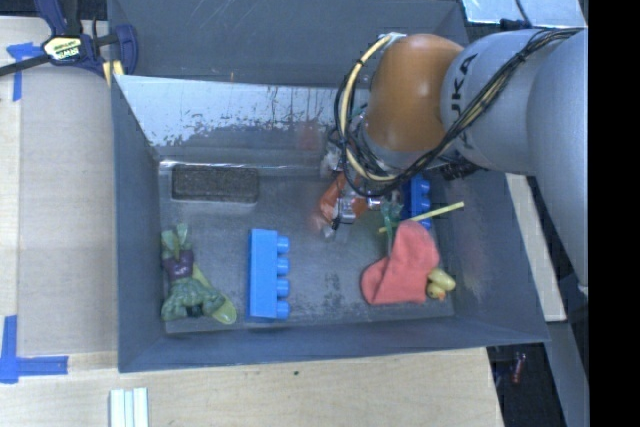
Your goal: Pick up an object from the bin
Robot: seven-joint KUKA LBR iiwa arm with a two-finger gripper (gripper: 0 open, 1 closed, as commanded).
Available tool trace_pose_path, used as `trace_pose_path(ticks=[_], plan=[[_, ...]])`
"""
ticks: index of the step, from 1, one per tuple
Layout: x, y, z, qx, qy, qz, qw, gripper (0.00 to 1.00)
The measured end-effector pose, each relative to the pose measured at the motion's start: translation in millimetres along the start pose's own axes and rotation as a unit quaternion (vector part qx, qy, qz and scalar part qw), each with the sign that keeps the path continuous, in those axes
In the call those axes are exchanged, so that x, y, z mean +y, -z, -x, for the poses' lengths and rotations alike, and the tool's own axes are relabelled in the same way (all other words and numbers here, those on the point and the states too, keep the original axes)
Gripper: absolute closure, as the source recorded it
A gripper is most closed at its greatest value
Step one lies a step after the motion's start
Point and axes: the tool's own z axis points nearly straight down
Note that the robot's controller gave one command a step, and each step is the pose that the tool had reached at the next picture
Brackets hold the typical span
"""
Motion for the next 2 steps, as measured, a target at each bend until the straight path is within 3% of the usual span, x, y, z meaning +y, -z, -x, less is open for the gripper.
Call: trace_pose_path(ticks=[1,2], plan=[[-32.6,2.7,10.0,-0.0025,-0.037,0.0,0.9993,1.0],[-32.6,2.9,10.0,-0.0026,-0.037,0.0,0.9993,1.0]])
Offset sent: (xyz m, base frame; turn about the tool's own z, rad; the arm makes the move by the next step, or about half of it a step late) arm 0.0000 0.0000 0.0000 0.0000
